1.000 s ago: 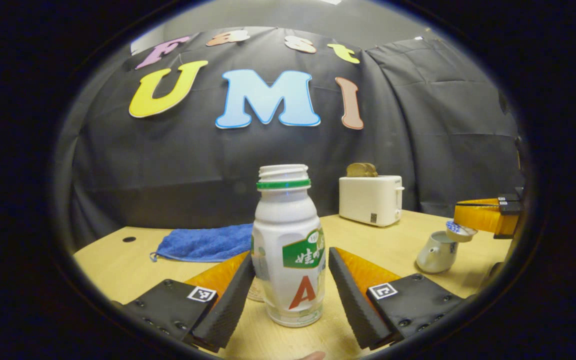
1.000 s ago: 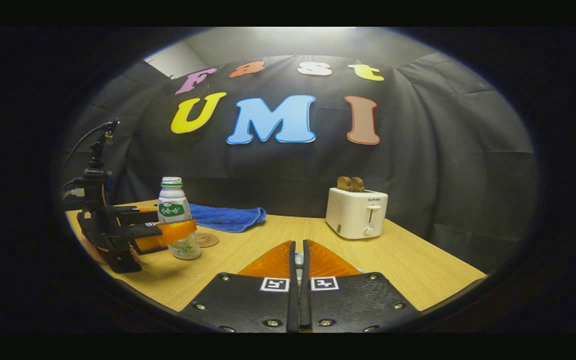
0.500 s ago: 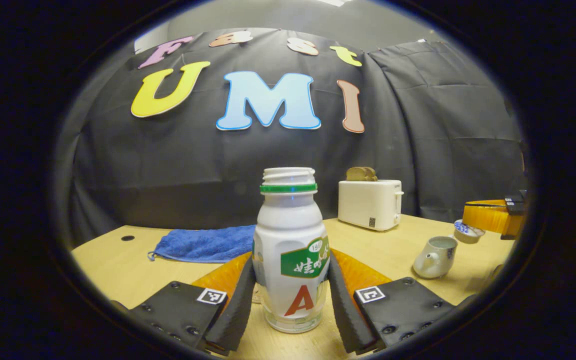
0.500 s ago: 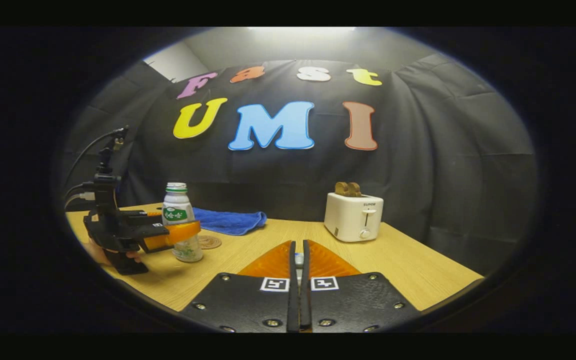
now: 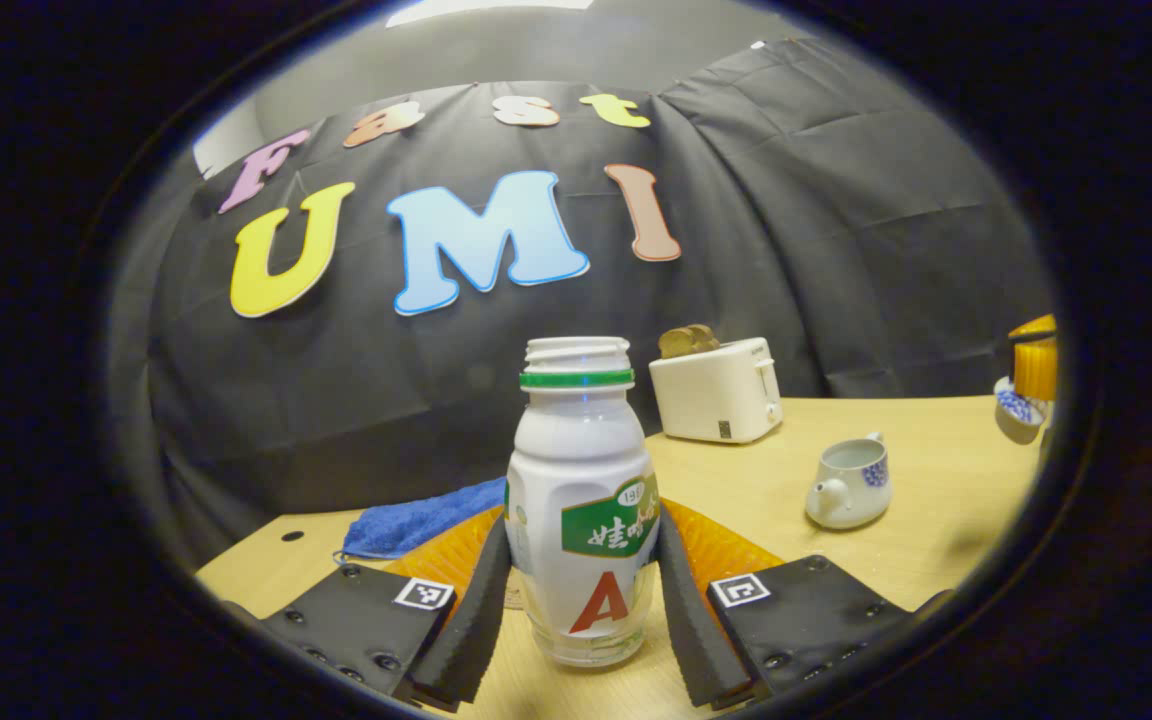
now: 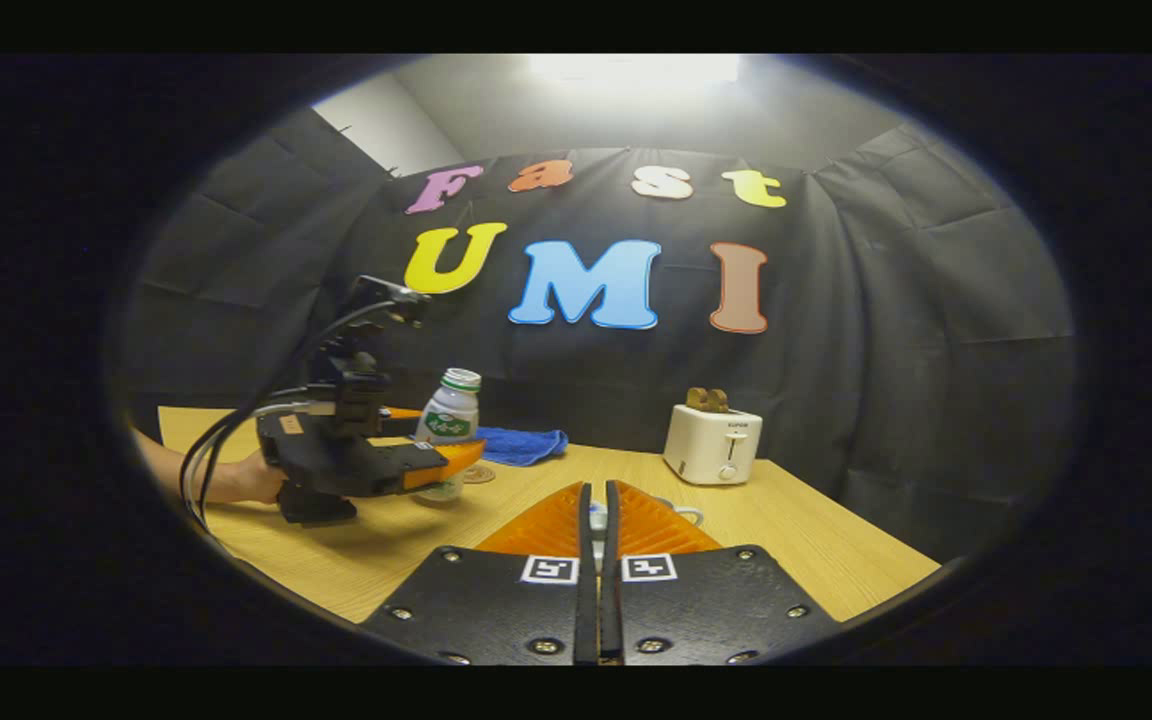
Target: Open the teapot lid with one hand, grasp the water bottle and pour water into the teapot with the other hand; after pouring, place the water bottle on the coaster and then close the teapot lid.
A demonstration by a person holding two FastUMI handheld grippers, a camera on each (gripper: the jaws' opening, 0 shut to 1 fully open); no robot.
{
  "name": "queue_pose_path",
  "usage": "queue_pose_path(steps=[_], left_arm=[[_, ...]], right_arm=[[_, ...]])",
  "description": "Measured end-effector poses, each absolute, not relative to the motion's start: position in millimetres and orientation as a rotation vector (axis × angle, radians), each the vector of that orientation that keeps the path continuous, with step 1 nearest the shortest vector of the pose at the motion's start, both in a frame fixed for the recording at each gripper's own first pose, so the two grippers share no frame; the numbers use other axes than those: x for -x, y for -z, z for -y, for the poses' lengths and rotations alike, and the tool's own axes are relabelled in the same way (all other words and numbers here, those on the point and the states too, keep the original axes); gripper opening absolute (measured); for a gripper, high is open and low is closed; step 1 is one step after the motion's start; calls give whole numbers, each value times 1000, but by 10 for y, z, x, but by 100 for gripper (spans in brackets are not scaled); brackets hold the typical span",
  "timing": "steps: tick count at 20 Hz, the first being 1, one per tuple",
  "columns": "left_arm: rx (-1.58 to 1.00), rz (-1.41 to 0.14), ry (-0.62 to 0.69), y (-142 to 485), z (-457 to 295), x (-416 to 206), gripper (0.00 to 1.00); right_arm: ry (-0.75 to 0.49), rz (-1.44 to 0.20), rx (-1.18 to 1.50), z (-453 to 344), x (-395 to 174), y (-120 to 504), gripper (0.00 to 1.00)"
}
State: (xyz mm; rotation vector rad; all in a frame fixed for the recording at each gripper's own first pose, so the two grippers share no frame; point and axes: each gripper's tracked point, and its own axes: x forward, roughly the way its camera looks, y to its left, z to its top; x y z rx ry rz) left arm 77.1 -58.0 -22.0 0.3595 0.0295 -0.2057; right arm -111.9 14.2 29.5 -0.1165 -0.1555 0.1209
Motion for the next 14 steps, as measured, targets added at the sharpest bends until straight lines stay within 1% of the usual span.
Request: queue_pose_path(steps=[2, 6, 7, 8, 10, 11, 12, 14], left_arm=[[-438, -36, 209, 227, 633, -784, 83], [-605, -45, 197, 230, 721, -848, 82], [-641, -58, 194, 265, 747, -877, 74], [-678, -75, 185, 319, 756, -911, 82], [-759, -86, 162, 368, 795, -954, 82], [-799, -86, 157, 362, 842, -971, 78], [-831, -84, 155, 363, 884, -974, 83], [-889, -96, 171, 415, 1004, -1015, 83]], right_arm=[[-126, 166, 133, -157, 1287, -274, 1], [-155, 155, 81, -165, 1529, -141, 1], [-157, 152, 73, -158, 1567, -114, 1], [-161, 144, 67, -157, 1599, -64, 1], [-172, 126, 59, -170, 1642, 17, 1], [-177, 118, 60, -173, 1659, 45, 1], [-180, 109, 63, -174, 1676, 73, 1], [-189, 102, 52, -167, 1704, 99, 1]])
